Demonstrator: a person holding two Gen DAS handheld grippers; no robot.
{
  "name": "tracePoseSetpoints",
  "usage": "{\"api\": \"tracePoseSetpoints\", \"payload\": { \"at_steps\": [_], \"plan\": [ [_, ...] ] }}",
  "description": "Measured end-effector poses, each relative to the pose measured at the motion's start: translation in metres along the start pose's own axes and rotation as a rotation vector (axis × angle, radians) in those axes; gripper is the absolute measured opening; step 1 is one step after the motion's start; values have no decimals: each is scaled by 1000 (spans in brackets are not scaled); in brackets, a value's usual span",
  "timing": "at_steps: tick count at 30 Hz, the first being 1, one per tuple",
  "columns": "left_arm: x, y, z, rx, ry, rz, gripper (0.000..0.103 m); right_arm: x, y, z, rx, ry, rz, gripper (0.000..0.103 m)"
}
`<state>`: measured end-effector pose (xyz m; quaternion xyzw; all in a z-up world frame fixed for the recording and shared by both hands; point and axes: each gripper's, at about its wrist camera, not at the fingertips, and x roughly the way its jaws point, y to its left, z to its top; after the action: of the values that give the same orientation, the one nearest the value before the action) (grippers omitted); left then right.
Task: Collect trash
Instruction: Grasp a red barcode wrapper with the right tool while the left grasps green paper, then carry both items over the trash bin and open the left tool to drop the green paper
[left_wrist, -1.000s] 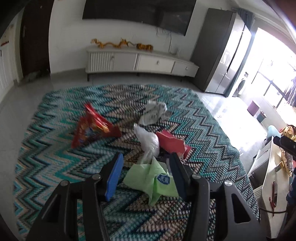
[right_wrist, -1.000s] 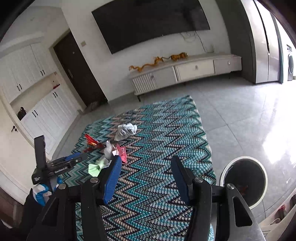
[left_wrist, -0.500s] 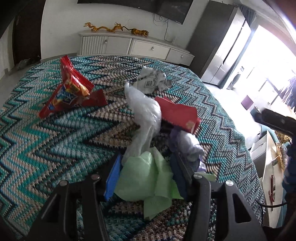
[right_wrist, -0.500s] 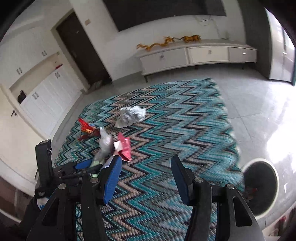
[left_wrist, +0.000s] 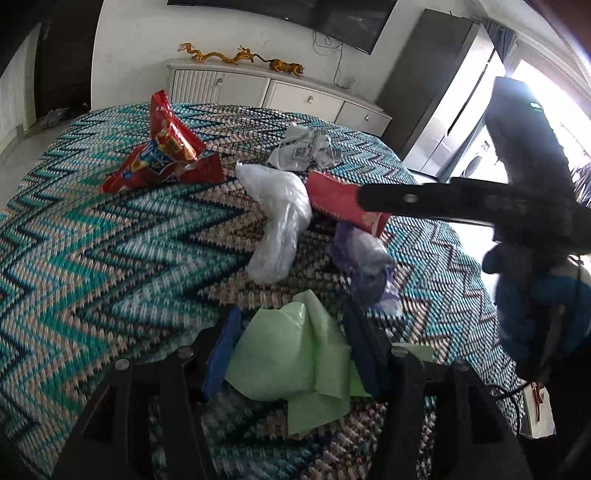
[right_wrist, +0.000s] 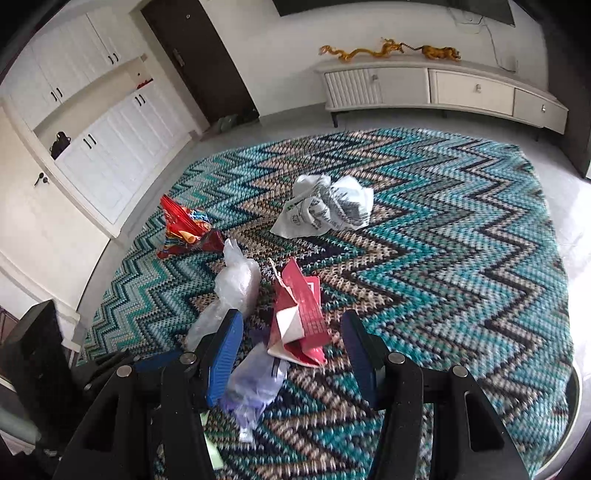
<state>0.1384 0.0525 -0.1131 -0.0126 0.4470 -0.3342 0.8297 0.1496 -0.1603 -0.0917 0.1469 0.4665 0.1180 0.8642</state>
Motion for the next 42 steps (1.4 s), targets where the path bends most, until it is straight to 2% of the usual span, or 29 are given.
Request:
{"api": "tracePoseSetpoints", "payload": {
  "at_steps": [2, 4, 7, 12, 15, 21, 31, 42],
  "plan": [
    [-4, -1, -7, -1, -2, 0, 56, 8, -2, 0, 5, 11, 3, 45],
    [-7, -5, -13, 8, -5, 7, 56, 12, -5, -1, 11, 17, 3, 26],
    [-11, -8, -14, 17, 3, 18, 55, 6, -10, -7, 15, -5, 6, 12],
    [-18, -12, -23, -6, -4, -20, 29, -22, -18, -17, 39, -63, 10, 10],
    [-25, -13, -26, -35, -20, -31, 24, -43, -19, -26, 52, -102, 21, 9],
    [-45, -13, -31, -92, -54, -30, 23, -87, -18, -56, 66, -163, 47, 9],
    [-80, -22, -21, -112, -128, 1, 23, -146, -25, -100, 100, -244, 84, 9],
    [-106, -68, -4, -55, -179, 32, 23, -206, -59, -143, 164, -363, 101, 9]
  ]
}}
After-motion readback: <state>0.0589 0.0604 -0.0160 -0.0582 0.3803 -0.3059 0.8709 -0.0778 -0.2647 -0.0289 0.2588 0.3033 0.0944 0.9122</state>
